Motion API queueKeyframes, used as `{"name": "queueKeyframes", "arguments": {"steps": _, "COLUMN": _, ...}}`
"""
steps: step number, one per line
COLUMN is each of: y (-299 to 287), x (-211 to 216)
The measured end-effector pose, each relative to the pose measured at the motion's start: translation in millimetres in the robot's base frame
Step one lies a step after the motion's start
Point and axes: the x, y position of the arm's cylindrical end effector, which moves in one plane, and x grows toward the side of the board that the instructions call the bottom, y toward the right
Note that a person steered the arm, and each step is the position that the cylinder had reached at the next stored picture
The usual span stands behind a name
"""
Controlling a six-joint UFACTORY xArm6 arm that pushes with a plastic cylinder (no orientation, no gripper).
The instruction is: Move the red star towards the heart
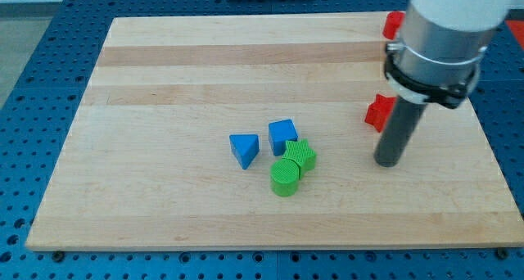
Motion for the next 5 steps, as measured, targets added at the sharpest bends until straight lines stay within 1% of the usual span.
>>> {"name": "queueKeyframes", "arguments": {"steps": 1, "y": -32.6, "x": -1.7}}
{"name": "queueKeyframes", "arguments": {"steps": 2, "y": -47.0, "x": -1.4}}
{"name": "queueKeyframes", "arguments": {"steps": 3, "y": -47.0, "x": -32.2}}
{"name": "queueKeyframes", "arguments": {"steps": 4, "y": -46.9, "x": -39.4}}
{"name": "queueKeyframes", "arguments": {"steps": 5, "y": -42.4, "x": -55.9}}
